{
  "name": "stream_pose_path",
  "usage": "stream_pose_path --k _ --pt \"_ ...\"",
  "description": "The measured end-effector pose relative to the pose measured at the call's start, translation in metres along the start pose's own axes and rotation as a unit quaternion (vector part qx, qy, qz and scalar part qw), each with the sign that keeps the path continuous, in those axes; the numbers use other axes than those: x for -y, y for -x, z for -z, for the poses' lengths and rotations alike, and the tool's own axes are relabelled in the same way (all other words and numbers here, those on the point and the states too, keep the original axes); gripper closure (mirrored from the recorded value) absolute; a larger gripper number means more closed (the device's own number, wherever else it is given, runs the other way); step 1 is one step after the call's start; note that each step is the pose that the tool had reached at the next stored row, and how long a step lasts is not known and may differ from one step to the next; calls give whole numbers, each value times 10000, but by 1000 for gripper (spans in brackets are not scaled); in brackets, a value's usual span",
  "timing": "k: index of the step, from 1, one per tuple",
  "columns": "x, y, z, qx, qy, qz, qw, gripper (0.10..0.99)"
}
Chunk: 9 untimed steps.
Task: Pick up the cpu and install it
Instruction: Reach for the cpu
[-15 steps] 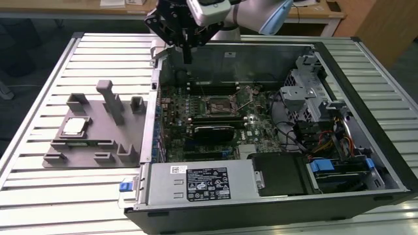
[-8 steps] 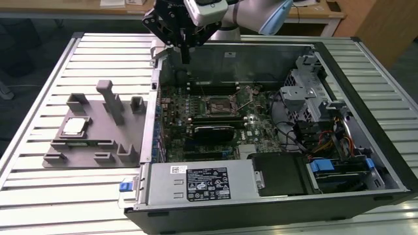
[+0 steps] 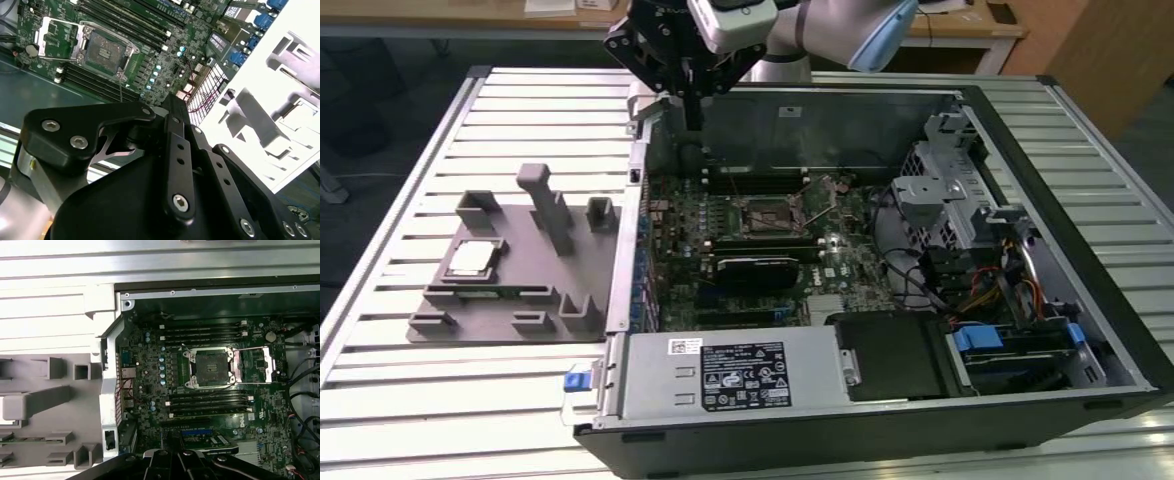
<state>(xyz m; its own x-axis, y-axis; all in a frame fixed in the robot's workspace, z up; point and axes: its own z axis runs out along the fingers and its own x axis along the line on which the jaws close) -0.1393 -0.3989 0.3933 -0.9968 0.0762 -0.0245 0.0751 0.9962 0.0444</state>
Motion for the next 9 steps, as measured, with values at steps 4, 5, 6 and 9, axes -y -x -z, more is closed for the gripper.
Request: stream_pose_path --k 4,5,6,9 --pt "2 -21 1 0 0 0 10000 980" --pt "2 -27 1 0 0 0 10000 980" --pt "3 -33 1 0 0 0 10000 980" --pt "4 -51 2 0 0 0 10000 980"
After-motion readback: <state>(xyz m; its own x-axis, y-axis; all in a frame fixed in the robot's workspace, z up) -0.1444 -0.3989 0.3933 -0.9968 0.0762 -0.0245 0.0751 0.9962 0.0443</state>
